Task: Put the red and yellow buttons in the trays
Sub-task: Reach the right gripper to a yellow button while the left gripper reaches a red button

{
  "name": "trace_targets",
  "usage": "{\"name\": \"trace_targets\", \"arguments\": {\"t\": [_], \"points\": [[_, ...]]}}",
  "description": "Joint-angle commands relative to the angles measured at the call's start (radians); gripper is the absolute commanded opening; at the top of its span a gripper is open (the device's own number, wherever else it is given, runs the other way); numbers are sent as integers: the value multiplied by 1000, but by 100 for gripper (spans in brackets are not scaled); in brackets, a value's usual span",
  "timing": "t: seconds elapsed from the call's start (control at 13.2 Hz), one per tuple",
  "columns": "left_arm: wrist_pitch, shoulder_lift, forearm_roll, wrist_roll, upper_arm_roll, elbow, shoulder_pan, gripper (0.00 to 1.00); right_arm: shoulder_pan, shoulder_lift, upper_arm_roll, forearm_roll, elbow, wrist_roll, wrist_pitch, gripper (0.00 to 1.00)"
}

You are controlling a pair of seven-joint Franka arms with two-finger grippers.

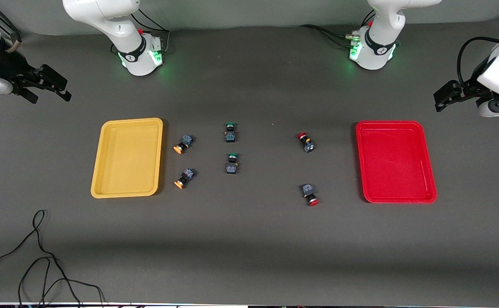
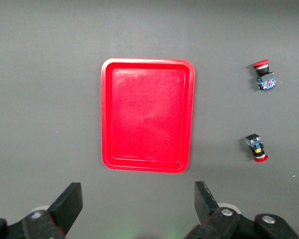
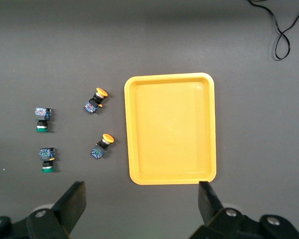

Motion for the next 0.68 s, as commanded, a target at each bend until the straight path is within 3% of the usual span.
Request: {"name": "trace_targets", "arguments": {"t": [0.0,0.15,0.23,0.38,0.61], "points": [[-17,-9,-5,2,-27,2,11,100,6,39,-2,-7,35,-13,-26,100],[-29,-10,0,-1,-47,2,14,100,12,131,41,16,35,92,-9,100],[-35,-10,0,1,-45,2,17,100,12,180,108,45,17,216,56,100],[-23,-3,-5,-14,-48,3,13,100,11,282,228,46,-60,527,237,100],[14,100,-8,-144,-113,-6,-4,100,14,433,283,46,-225,761,546,100]]}}
